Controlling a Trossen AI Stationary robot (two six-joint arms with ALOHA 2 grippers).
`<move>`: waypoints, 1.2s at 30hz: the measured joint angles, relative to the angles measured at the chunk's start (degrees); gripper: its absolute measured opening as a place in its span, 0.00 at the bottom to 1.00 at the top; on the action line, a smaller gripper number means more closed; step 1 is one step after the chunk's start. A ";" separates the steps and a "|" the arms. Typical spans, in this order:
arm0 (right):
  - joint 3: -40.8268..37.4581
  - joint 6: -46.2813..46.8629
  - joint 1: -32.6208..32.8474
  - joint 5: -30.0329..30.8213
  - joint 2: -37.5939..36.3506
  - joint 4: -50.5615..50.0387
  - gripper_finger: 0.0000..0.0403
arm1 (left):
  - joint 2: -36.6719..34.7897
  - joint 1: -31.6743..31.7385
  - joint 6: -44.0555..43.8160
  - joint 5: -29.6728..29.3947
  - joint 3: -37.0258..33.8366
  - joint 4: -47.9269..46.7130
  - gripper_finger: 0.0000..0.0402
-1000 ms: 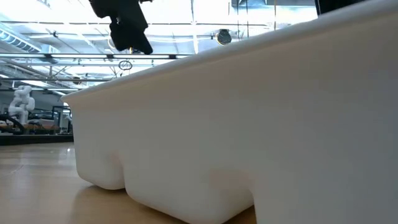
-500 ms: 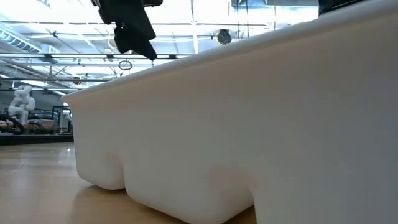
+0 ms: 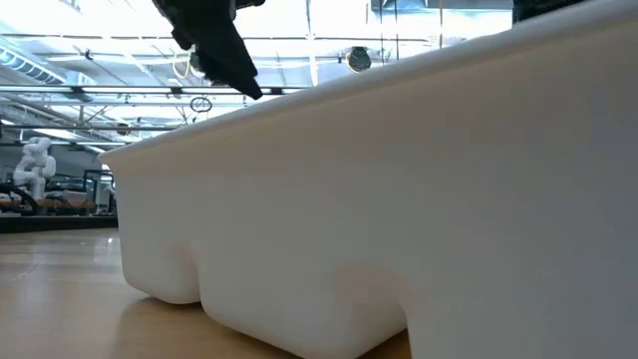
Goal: Sort silverware
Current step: Put the gold spoon into the silverware tray
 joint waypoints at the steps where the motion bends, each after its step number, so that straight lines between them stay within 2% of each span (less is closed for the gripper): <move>1: 0.32 -0.28 -0.08 -0.02 0.00 0.02 0.49 | 0.32 -0.24 2.70 -1.56 0.00 0.46 0.58; 7: 4.57 -3.70 -0.81 0.02 0.00 -3.39 0.56 | 5.00 -1.87 20.06 -10.88 -0.05 6.18 0.58; 11: 9.75 -7.82 -0.83 0.22 0.00 -10.39 0.57 | 11.45 -2.59 26.36 -11.82 -0.07 13.29 0.58; 16: 17.22 -9.88 -0.78 2.38 -0.02 -25.51 0.57 | 19.91 -2.98 30.40 -13.43 -0.07 20.69 0.58; 21: 23.05 -10.45 -0.67 4.83 -0.02 -35.23 0.57 | 27.26 -3.01 34.76 -13.41 -0.07 24.46 0.58; 26: 25.10 -10.35 -0.66 6.30 -0.02 -38.37 0.57 | 32.51 -3.62 39.63 -13.43 -0.04 30.88 0.58; 31: 25.10 -8.48 -0.61 6.32 -0.02 -39.21 0.57 | 35.55 -3.82 40.31 -13.65 0.02 37.91 0.58; 33: 25.10 -7.61 -0.61 6.29 -0.02 -39.23 0.57 | 36.79 -3.80 41.27 -13.73 0.02 40.22 0.55; 36: 25.10 -6.57 -0.53 6.30 -0.02 -39.14 0.57 | 38.62 -3.72 42.49 -13.43 0.10 43.36 0.42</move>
